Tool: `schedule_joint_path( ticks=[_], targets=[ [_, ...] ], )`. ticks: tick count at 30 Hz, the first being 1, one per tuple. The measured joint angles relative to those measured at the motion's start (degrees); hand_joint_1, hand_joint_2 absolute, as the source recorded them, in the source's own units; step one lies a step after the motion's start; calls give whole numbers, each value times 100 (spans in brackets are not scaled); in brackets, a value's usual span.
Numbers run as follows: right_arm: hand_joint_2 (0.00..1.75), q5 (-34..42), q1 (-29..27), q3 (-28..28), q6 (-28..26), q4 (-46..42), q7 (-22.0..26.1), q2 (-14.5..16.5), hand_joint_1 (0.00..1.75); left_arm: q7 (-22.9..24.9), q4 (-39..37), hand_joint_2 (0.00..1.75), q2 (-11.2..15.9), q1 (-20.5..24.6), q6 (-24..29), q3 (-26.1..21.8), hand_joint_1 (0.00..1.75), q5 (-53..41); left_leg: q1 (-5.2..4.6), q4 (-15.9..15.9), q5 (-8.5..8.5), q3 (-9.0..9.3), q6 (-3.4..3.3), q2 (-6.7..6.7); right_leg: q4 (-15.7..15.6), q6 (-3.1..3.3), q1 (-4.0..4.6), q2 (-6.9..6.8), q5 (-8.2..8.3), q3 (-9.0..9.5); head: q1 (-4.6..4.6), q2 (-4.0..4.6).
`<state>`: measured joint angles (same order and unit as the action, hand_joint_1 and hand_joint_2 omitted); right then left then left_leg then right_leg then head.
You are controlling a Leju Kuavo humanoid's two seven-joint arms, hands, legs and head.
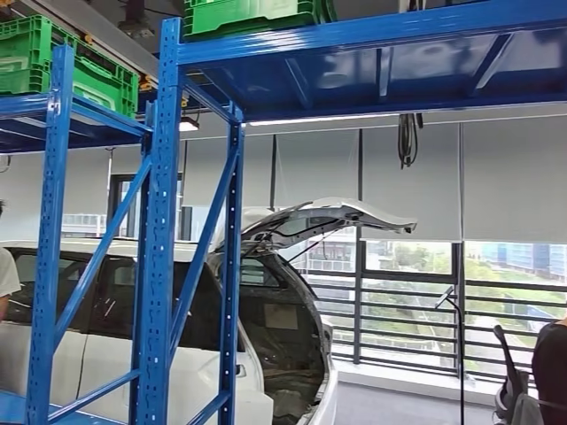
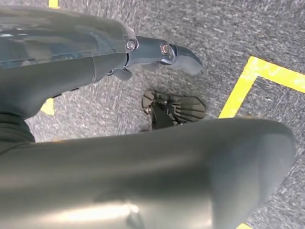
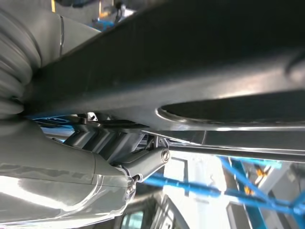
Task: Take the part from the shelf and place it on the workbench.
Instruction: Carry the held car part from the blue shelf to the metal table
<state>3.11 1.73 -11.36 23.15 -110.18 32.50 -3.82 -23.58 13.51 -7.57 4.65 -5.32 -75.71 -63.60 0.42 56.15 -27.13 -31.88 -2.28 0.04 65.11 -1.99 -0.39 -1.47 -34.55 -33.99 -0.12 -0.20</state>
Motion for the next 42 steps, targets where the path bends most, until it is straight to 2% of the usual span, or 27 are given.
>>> schedule_joint_path(
  ticks=[2, 3, 4, 5, 7, 9, 11, 12, 13, 16, 18, 19, 20, 22, 24, 26, 28, 29, 31, 32, 33, 34, 35, 37, 38, 40, 42],
  targets=[
    [175, -9, -32, -5, 28, 15, 42, -13, 175, 8, 0, 175, 1, 0, 7, 0, 0, 0, 0, 4, 15, -16, -8, 129, 720, -22, -9, 106, -274, -304, -1, 0],
    [175, -12, -46, -8, 40, 22, 57, -15, 175, 12, 0, 175, 1, -5, 16, 0, 0, 0, 0, 7, 21, -17, -5, 198, 815, -23, -9, 119, -248, -340, -1, 0],
    [175, -14, -55, -9, 48, 28, 70, -16, 175, 16, 0, 175, 1, -9, 26, 0, 0, 0, 0, 10, 25, -13, 0, 273, 647, -19, -9, 138, -97, -258, -1, 0],
    [175, -15, -60, -9, 52, 29, 75, -16, 175, 17, 0, 175, 1, -8, 34, 0, 0, 0, 0, 14, 28, -6, 7, 350, 289, -7, -11, 186, 126, -92, -1, 0],
    [175, -16, -62, -11, 61, 29, 86, -17, 175, 17, 0, 175, 1, 3, 42, 0, 0, 0, 4, 31, 39, -27, 31, 500, -512, 40, -30, 496, 502, 264, 0, 0],
    [175, -19, -66, -14, 74, 28, 103, -19, 175, 16, 0, 175, 1, 16, 43, 0, 0, 0, 22, 53, 70, -108, 91, 634, -851, 83, -38, 710, 586, 383, -1, -2],
    [175, -27, -66, -20, 86, 27, 126, -17, 175, 16, 0, 175, 7, 2, 47, 0, 0, 0, 39, 57, 106, -182, 165, 773, -898, 123, -47, 588, 578, 372, -2, -3],
    [175, -38, -59, -25, 93, 27, 142, -16, 175, 16, 0, 175, 14, -9, 50, 0, 0, 0, 30, 92, 79, -217, 193, 749, -921, 154, -62, 502, 588, 374, -2, -2],
    [175, -53, -52, -31, 102, 25, 161, -14, 175, 17, 0, 175, 21, -12, 52, 0, 0, -1, 18, 217, -12, -285, 219, 642, -945, 183, -75, 410, 603, 380, -2, -2],
    [175, -120, -50, -41, 132, 21, 210, -13, 175, 19, 0, 175, 38, 15, 58, 0, 0, -7, 15, 1218, -549, -747, 286, 156, -962, 230, -55, 119, 616, 376, 1, 0],
    [175, -171, -52, -56, 146, 21, 232, -14, 175, 20, 0, 175, 51, 13, 60, 0, 0, -15, 28, 1702, -688, -940, 314, 59, -951, 231, -40, -67, 608, 370, 1, 0],
    [175, -191, -49, -70, 151, 21, 244, -14, 175, 21, 0, 175, 61, 5, 60, 0, 0, -18, 31, 1631, -605, -880, 319, 35, -944, 226, -39, -150, 602, 371, 1, 0],
    [175, -205, -43, -85, 156, 21, 258, -13, 175, 21, 0, 175, 74, -1, 62, 0, 0, -19, 31, 1323, -436, -702, 316, -8, -934, 216, -40, -226, 592, 374, 1, 0],
    [175, -220, -29, -110, 159, 16, 289, -12, 175, 19, 0, 175, 104, 5, 73, 0, 0, -18, 7, 510, -123, -259, 283, -258, -906, 175, -18, -352, 562, 382, 0, 0],
    [175, -235, -9, -126, 158, 3, 309, -12, 175, 18, 0, 175, 126, 16, 87, 0, 0, -16, -31, 116, -27, -69, 229, -421, -883, 127, 17, -454, 538, 389, 0, 0],
    [175, -255, 7, -142, 156, -11, 316, -10, 175, 17, 0, 175, 144, 7, 95, 0, 0, -12, -48, 105, -22, -95, 173, -320, -881, 77, 20, -548, 527, 402, -1, 0],
    [175, -271, 17, -155, 155, -30, 320, -10, 175, 21, 0, 175, 162, -8, 98, 0, 0, -7, -31, 98, 7, -112, 110, -198, -770, 14, -10, -376, 399, 374, -2, 0],
    [175, -278, 19, -157, 155, -44, 321, -12, 175, 26, 0, 175, 170, -6, 100, 0, 0, -5, -18, 91, 25, -117, 79, -136, -555, -9, -23, -211, 242, 288, -2, 0],
    [175, -295, 8, -161, 154, -63, 327, -22, 175, 46, 0, 175, 183, 4, 104, -1, 0, -1, -14, 92, 45, -129, 43, 0, 197, -16, -28, 65, -159, -36, -2, 0],
    [175, -306, -5, -163, 152, -66, 333, -31, 175, 60, 0, 175, 187, 6, 106, -2, 0, 1, -20, 93, 50, -132, 33, 78, 577, -11, -26, 104, -298, -209, -2, 0],
    [175, -316, -17, -166, 150, -67, 342, -40, 175, 75, 0, 175, 195, 2, 108, -3, 0, 3, -27, 95, 54, -132, 27, 159, 799, -2, -23, 120, -330, -315, -2, 0],
    [175, -327, -26, -168, 146, -69, 351, -50, 175, 87, 0, 175, 205, -5, 110, -5, 0, 5, -35, 97, 56, -127, 24, 244, 793, 13, -22, 135, -242, -321, -2, 0],
    [175, -338, -31, -169, 143, -76, 362, -60, 175, 97, 0, 175, 218, -11, 112, -6, 0, 7, -41, 100, 58, -119, 23, 332, 551, 35, -21, 166, -51, -221, -2, 0],
    [175, -361, -34, -173, 139, -103, 380, -74, 175, 102, 0, 175, 239, -10, 112, -7, 0, 8, -56, 110, 60, -107, 31, 494, -251, 103, -21, 382, 390, 127, -1, 0],
    [175, -374, -38, -174, 138, -122, 392, -80, 175, 101, 0, 175, 250, -3, 112, -7, 0, 8, -58, 118, 64, -116, 42, 568, -571, 130, -23, 495, 514, 263, 0, 0],
    [175, -400, -48, -183, 136, -154, 416, -93, 175, 98, 0, 175, 270, 2, 109, -8, 0, 8, -44, 126, 87, -162, 88, 698, -803, 156, -20, 592, 547, 356, 0, 0],
    [175, -416, -47, -210, 136, -182, 434, -102, 175, 90, 1, 175, 298, -23, 101, -11, 0, 8, -27, 126, 101, -204, 145, 768, -853, 181, -27, 471, 563, 367, -1, 0]
  ],
)
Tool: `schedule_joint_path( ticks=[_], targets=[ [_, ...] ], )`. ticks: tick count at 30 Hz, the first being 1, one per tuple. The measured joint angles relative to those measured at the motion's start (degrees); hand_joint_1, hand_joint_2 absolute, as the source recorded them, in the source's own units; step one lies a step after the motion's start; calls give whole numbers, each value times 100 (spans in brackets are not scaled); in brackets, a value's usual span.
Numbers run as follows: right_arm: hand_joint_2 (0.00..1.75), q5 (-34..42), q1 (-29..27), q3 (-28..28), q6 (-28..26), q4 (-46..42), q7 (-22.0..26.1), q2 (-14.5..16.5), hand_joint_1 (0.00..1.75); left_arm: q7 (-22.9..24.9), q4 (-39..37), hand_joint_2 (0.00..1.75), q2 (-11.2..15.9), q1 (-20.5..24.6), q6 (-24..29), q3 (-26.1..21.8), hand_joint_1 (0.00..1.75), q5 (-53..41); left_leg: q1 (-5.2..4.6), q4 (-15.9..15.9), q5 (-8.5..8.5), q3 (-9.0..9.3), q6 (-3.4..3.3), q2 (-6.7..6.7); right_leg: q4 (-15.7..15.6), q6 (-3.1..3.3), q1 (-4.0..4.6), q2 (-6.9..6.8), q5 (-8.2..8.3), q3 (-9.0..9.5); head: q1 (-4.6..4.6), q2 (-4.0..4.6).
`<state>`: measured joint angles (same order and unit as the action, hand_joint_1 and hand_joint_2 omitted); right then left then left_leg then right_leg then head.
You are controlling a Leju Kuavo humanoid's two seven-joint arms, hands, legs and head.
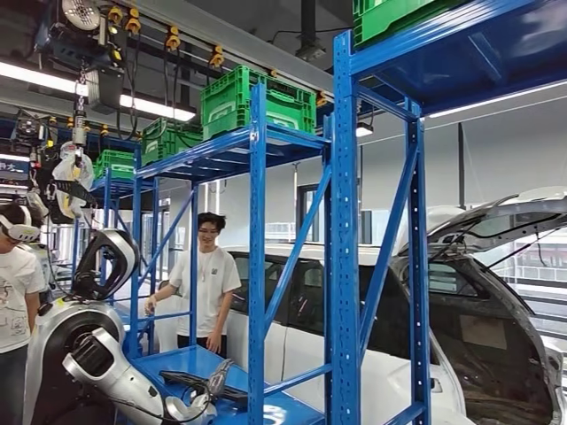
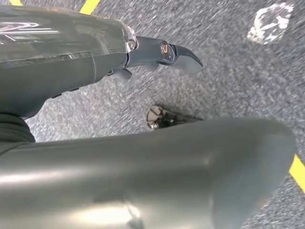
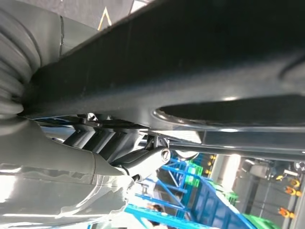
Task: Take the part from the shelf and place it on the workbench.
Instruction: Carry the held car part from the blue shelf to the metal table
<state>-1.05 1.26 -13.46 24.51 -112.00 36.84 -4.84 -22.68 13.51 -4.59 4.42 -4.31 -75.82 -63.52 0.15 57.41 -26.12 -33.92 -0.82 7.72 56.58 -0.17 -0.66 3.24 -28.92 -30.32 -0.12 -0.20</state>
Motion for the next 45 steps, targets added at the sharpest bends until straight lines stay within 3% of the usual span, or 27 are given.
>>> schedule_joint_path(
  ticks=[2, 4, 6, 7, 9, 10, 12, 13, 15, 17, 19, 21, 22, 24, 26, 27, 28, 30, 31, 33, 35, 37, 38, 39, 41, 43, 45],
  targets=[
    [175, -16, 4, -44, 1, -23, 26, -3, 175, -16, 1, 175, 30, -11, -8, -3, 0, -2, -11, 216, -160, -116, 51, -259, -50, 59, -20, -153, 31, 14, -1, 0],
    [175, -56, -11, -89, 2, -37, 48, -7, 175, -32, 2, 175, 55, 19, -12, -4, 0, -2, 8, 900, -535, -442, 104, -605, -65, 92, -19, -329, 38, 13, -1, 0],
    [175, -115, -26, -155, 3, -41, 51, -10, 175, -37, 2, 175, 75, 38, -20, -4, 0, -2, 52, 1585, -783, -759, 159, -700, -62, 87, -16, -507, 31, 8, 0, 0],
    [175, -150, -28, -197, 4, -41, 51, -11, 175, -27, 2, 175, 85, 33, -22, -5, 0, 0, 72, 1652, -756, -782, 180, -716, -61, 78, -19, -588, 24, 9, 0, 0],
    [175, -218, -25, -302, 3, -41, 51, -19, 175, 18, 3, 175, 112, 21, -16, -11, 0, 7, 101, 1086, -424, -473, 209, -813, -54, 38, -30, -738, -2, 33, 0, 0],
    [175, -244, -23, -354, -4, -41, 52, -26, 175, 48, 3, 175, 126, 23, -11, -19, 0, 14, 95, 653, -263, -243, 215, -959, -47, 5, -24, -807, -23, 50, 0, 0],
    [175, -276, -7, -448, -52, -41, 56, -61, 175, 116, 3, 175, 143, 33, -1, -34, 0, 25, 68, 104, -89, 37, 169, -1148, -29, -63, 5, -921, -61, 79, -1, 0],
    [175, -286, 4, -492, -86, -41, 64, -85, 175, 161, 3, 175, 151, 30, 5, -42, 0, 28, 47, 40, -95, 57, 132, -1168, -27, -91, 20, -973, -71, 90, -1, 0],
    [175, -296, 27, -568, -152, -41, 92, -137, 175, 255, 3, 175, 173, 2, 32, -55, 0, 27, 38, 44, -77, 25, 50, -1025, -34, -147, 10, -1053, -90, 113, -1, 0],
    [175, -295, 39, -610, -192, -43, 125, -186, 175, 314, 3, 175, 198, -25, 56, -64, 0, 23, 46, 34, -53, 11, -23, -901, 117, -194, -21, -845, -245, 65, -2, 0],
    [175, -289, 30, -627, -222, -44, 156, -244, 175, 379, 4, 175, 216, -27, 88, -67, 0, 2, 43, 29, -33, 1, -79, -775, 703, -193, -30, -489, -596, -190, -3, 0],
    [175, -283, -9, -634, -259, -44, 189, -301, 175, 498, 4, 175, 237, -33, 144, -73, 0, -21, 10, 33, -25, -3, -115, -618, 1464, -164, -13, -358, -881, -561, -3, 0],
    [175, -281, -33, -635, -273, -44, 204, -321, 175, 562, 4, 175, 251, -47, 178, -80, 0, -23, -9, 36, -23, -1, -124, -533, 1658, -142, -1, -342, -887, -675, -3, 0],
    [175, -276, -72, -637, -297, -45, 231, -354, 175, 674, 5, 175, 284, -89, 241, -105, 0, -20, -43, 40, -22, 13, -134, -363, 1374, -73, 30, -285, -571, -604, -3, 0],
    [175, -274, -95, -635, -305, -52, 250, -376, 175, 731, 7, 175, 303, -117, 280, -132, 0, -10, -61, 44, -18, 18, -133, -205, 590, 28, 54, -22, -126, -296, -2, 0],
    [175, -269, -110, -633, -309, -61, 260, -385, 175, 748, 9, 175, 316, -118, 296, -145, 0, -3, -54, 49, -12, 6, -123, -129, 295, 60, 61, 110, -2, -178, -1, -1],
    [175, -265, -129, -630, -310, -69, 269, -392, 175, 761, 13, 175, 332, -121, 308, -159, 0, 11, -38, 51, -1, -16, -106, -57, 129, 79, 66, 201, 47, -114, 0, -2],
    [175, -260, -154, -627, -308, -80, 284, -397, 175, 782, 25, 175, 371, -145, 323, -198, 0, 39, -9, 40, 32, -59, -47, 89, 47, 79, 72, 148, 45, -84, 1, -3],
    [175, -260, -157, -627, -303, -80, 289, -397, 175, 788, 33, 175, 387, -167, 333, -218, 0, 56, -15, 46, 28, -73, -22, 78, 11, 83, 60, 71, 61, -65, 2, -3],
    [175, -257, -167, -628, -295, -81, 295, -396, 175, 793, 46, 175, 410, -177, 351, -244, 0, 84, -40, 272, -143, -189, 29, -192, -75, 101, 34, -106, 98, -17, 3, -1],
    [175, -256, -197, -628, -292, -79, 298, -395, 175, 792, 54, 175, 417, -141, 361, -264, 0, 107, -19, 935, -512, -508, 88, -559, -105, 110, 31, -306, 105, 2, 3, 0],
    [175, -258, -221, -629, -290, -74, 298, -395, 175, 791, 56, 175, 418, -119, 362, -284, 0, 113, 43, 1554, -736, -796, 152, -685, -100, 101, 31, -507, 92, 2, 3, 0],
    [175, -258, -226, -631, -287, -73, 298, -395, 175, 792, 56, 175, 418, -123, 361, -290, 0, 114, 77, 1592, -699, -803, 182, -713, -95, 88, 27, -596, 82, 4, 3, 0],
    [175, -257, -228, -632, -284, -72, 298, -395, 175, 791, 56, 175, 418, -129, 358, -297, 0, 118, 109, 1399, -566, -690, 210, -750, -85, 67, 19, -678, 68, 8, 3, 0],
    [175, -251, -227, -633, -276, -73, 298, -393, 175, 787, 56, 175, 416, -124, 354, -310, 0, 125, 137, 628, -236, -261, 248, -963, -49, -2, 9, -820, 23, 23, 3, 0],
    [175, -238, -223, -634, -266, -74, 297, -391, 175, 774, 56, 175, 410, -96, 345, -319, 0, 127, 124, 149, -90, -13, 197, -1132, -4, -83, 30, -932, -25, 35, 2, 0],
    [175, -223, -221, -638, -255, -74, 296, -387, 175, 757, 56, 175, 407, -91, 329, -322, 0, 126, 96, 114, -84, -25, 96, -1070, 1, -146, 37, -1031, -40, 58, 1, 0]
  ],
)
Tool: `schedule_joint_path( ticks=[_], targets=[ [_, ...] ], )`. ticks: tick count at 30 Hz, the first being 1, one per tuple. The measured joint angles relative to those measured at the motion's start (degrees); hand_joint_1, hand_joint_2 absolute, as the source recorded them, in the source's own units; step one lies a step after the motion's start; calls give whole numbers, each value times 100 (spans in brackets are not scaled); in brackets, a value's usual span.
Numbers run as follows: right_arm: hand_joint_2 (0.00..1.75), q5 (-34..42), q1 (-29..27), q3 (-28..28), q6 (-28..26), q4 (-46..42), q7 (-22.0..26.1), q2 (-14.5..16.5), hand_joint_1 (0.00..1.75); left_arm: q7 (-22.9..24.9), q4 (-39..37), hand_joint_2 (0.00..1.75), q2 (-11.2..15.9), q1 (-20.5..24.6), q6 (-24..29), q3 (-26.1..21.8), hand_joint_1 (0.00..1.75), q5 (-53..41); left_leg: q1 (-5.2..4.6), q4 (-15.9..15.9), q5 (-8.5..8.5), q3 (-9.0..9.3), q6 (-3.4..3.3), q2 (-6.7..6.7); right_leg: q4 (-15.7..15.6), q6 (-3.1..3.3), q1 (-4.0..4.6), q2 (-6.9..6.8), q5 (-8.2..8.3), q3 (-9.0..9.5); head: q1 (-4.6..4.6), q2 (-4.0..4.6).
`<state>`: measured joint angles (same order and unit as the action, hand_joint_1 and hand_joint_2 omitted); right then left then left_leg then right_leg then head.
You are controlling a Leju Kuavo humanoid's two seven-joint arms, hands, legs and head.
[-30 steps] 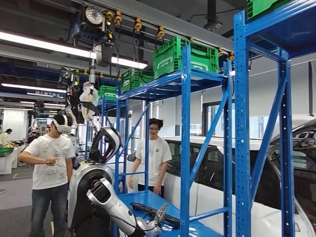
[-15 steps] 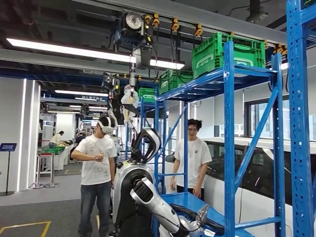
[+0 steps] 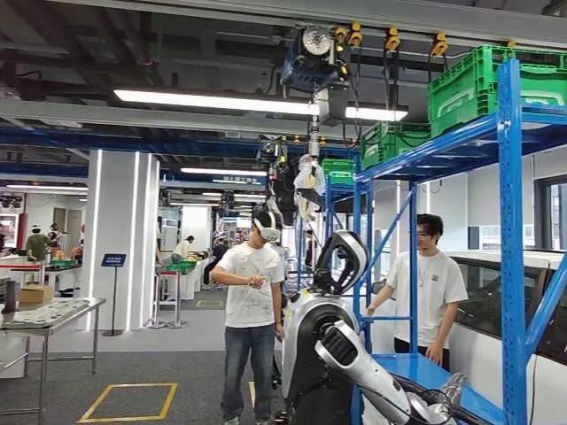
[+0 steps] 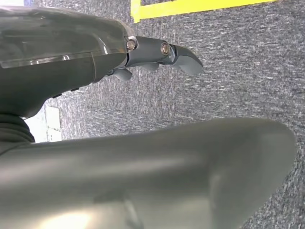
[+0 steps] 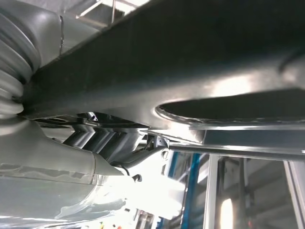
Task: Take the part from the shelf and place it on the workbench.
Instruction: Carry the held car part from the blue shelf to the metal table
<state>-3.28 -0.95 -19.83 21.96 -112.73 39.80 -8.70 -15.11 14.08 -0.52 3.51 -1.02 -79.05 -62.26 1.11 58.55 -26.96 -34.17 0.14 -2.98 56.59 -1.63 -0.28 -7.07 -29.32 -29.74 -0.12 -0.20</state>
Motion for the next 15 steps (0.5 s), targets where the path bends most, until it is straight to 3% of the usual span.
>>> schedule_joint_path(
  ticks=[1, 3, 5, 7, 8, 9, 10, 12, 14, 15],
  targets=[
    [175, 5, 1, -1, 5, 0, 0, 2, 175, -5, 1, 175, 3, -8, -7, -2, 0, -1, -5, 1, 4, -6, -40, 59, 3, -33, -18, -11, -18, 15, 1, 0],
    [175, 10, 1, -3, 14, 0, 1, 4, 175, -13, 2, 175, 8, -15, -14, -5, 0, -1, -8, -6, 20, -8, -118, 173, 202, -78, -57, 214, -199, -37, 1, 0],
    [175, 14, -9, -2, 18, 4, 2, 5, 175, -17, 2, 175, 11, 3, -14, -5, 0, -1, -29, -9, 33, -11, -186, 299, 882, -72, -65, 554, -600, -315, 1, 0],
    [175, 16, -21, -3, 19, 17, 2, 5, 175, -21, 2, 175, 11, 18, -15, -6, 0, 1, -79, -8, 41, -14, -231, 452, 1656, -29, -46, 669, -902, -677, 1, 0],
    [175, 17, -25, -4, 19, 23, 2, 6, 175, -21, 2, 175, 11, 19, -16, -7, 0, 1, -105, -8, 45, -12, -243, 537, 1802, 4, -30, 687, -895, -761, 1, 0],
    [175, 17, -27, -4, 20, 27, 2, 7, 175, -21, 2, 175, 11, 14, -17, -7, 0, 2, -125, -7, 48, -6, -251, 624, 1697, 46, -6, 711, -767, -733, 1, 0],
    [175, 18, -28, -4, 21, 28, 2, 7, 175, -22, 2, 175, 10, 10, -19, -8, 0, 2, -137, -6, 51, 4, -256, 712, 1371, 96, 26, 769, -544, -603, 1, 0],
    [175, 19, -23, -3, 24, 26, 2, 7, 175, -25, 2, 175, 1, 13, -20, -7, 0, 2, -140, -2, 58, 8, -255, 881, 537, 203, 79, 1053, -109, -264, 1, 0],
    [175, 22, -17, -3, 30, 26, 2, 7, 175, -33, 2, 175, -13, 15, -21, -7, 0, 1, -119, 2, 79, -29, -226, 1029, 120, 254, 102, 1243, 37, -99, 1, -1],
    [175, 26, -14, -3, 38, 26, 2, 7, 175, -39, 2, 175, -18, 5, -23, -7, 0, -4, -109, -1, 97, -51, -198, 1103, 86, 259, 103, 1217, 33, -84, 1, -1]
  ],
)
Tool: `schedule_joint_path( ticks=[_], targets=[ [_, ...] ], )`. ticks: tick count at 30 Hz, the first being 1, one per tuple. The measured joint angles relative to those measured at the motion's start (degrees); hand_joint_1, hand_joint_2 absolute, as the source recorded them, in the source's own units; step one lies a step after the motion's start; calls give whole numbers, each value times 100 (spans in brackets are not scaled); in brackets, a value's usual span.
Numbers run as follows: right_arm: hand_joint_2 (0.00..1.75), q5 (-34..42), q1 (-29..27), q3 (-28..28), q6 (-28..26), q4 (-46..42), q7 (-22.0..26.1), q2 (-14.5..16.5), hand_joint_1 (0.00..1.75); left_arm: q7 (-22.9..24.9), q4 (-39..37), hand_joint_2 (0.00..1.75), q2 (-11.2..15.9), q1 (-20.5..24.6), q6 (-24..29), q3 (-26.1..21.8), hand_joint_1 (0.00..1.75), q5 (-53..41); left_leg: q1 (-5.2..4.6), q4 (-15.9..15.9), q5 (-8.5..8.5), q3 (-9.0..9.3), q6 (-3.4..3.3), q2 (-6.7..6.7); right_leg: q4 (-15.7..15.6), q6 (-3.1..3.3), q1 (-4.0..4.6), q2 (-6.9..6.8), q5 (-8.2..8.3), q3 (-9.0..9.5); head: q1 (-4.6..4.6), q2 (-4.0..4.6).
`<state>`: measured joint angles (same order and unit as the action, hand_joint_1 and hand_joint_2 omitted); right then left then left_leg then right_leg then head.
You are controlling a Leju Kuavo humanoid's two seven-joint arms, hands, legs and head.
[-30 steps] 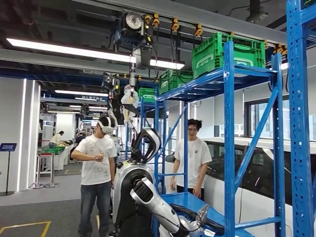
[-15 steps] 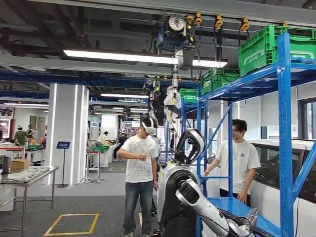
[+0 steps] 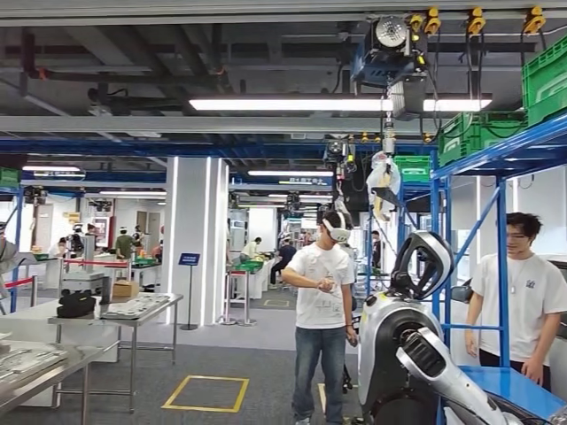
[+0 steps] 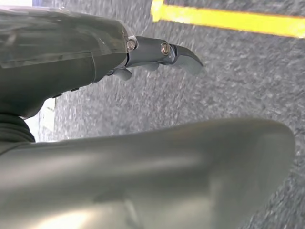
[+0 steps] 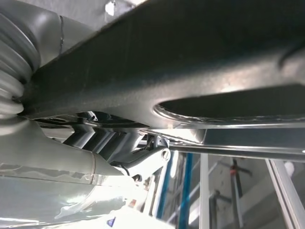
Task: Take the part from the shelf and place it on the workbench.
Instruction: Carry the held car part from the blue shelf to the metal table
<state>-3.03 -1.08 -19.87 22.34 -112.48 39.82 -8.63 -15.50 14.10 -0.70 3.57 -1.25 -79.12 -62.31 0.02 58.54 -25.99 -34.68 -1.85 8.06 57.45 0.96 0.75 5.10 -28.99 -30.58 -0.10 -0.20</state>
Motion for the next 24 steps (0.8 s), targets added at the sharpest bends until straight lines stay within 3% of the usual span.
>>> schedule_joint_path(
  ticks=[1, 3, 5, 7, 8, 9, 10, 12, 14, 17, 19, 21, 22, 23, 24],
  targets=[
    [175, 3, 6, 0, 10, 1, 0, 1, 175, -7, -1, 175, -1, -18, -1, -1, 0, -5, 9, -5, 11, -17, 24, 47, -40, 3, -5, -69, 10, 17, 0, 0],
    [175, 11, 14, -1, 34, -1, -1, 3, 175, -22, -2, 175, -6, -48, -4, -1, 0, -18, -8, 98, -82, -81, 68, -161, -138, 26, -29, -232, 52, 62, -1, 1],
    [175, 18, 12, 1, 48, 2, -4, 6, 175, -37, -2, 175, -10, -30, -5, -1, 0, -24, -7, 610, -404, -327, 130, -545, -202, 40, -41, -422, 76, 94, -1, 1],
    [175, 22, 11, 4, 59, 10, -7, 7, 175, -51, -2, 175, -10, -2, -6, -1, 0, -27, 50, 1349, -717, -681, 215, -697, -203, 31, -47, -621, 65, 95, -1, 1],
    [175, 22, 11, 3, 65, 15, -9, 7, 175, -58, -2, 175, -10, -1, -6, -1, 0, -28, 87, 1541, -750, -767, 256, -726, -201, 15, -54, -717, 53, 99, -1, 1],
    [175, 25, 12, 3, 72, 20, -10, 8, 175, -64, -2, 175, -10, -8, -6, -1, 0, -29, 122, 1506, -675, -740, 296, -755, -194, -8, -66, -804, 38, 106, -1, 1],
    [175, 29, 13, 2, 77, 24, -13, 8, 175, -70, -2, 175, -10, -16, -7, -1, 0, -32, 154, 1242, -513, -596, 335, -807, -181, -39, -82, -884, 16, 119, -1, 1],
    [175, 49, 23, 4, 93, 26, -22, 10, 175, -84, -2, 175, -21, -12, -11, 0, 0, -46, 181, 476, -190, -194, 383, -1058, -120, -128, -94, -1024, -57, 140, 1, 1],
    [175, 66, 42, 4, 110, 26, -43, 11, 175, -93, -2, 175, -41, 1, -14, 1, 0, -62, 155, 103, -95, -12, 303, -1205, -63, -209, -79, -1132, -120, 154, -1, 1],
    [175, 82, 77, 3, 119, 29, -62, 11, 175, -99, -2, 175, -49, -14, -13, -1, 0, -72, 104, 96, -113, -29, 128, -1043, -52, -289, -116, -1222, -175, 201, -2, 1],
    [175, 97, 89, 5, 127, 31, -66, 11, 175, -103, -1, 175, -48, -14, -13, 0, 0, -73, 103, 80, -96, -22, 46, -921, 211, -323, -157, -978, -395, 118, -2, 1],
    [175, 115, 85, 11, 140, 38, -72, 10, 175, -108, 0, 175, -44, 2, -11, 1, 0, -76, 87, 78, -82, -27, -11, -786, 963, -309, -165, -649, -789, -225, -3, 1],
    [175, 120, 82, 15, 147, 46, -74, 9, 175, -109, 0, 175, -43, 7, -11, 1, 0, -78, 68, 78, -77, -30, -29, -707, 1383, -293, -160, -574, -942, -436, -3, 1],
    [175, 123, 79, 17, 154, 55, -76, 9, 175, -109, 0, 175, -41, 7, -10, 1, 0, -80, 46, 79, -73, -30, -39, -623, 1661, -269, -151, -541, -991, -591, -3, 1],
    [175, 125, 79, 17, 158, 62, -77, 9, 175, -109, 0, 175, -41, 4, -10, 2, 0, -80, 26, 79, -70, -26, -47, -535, 1708, -237, -136, -520, -916, -646, -3, 1]
  ],
)
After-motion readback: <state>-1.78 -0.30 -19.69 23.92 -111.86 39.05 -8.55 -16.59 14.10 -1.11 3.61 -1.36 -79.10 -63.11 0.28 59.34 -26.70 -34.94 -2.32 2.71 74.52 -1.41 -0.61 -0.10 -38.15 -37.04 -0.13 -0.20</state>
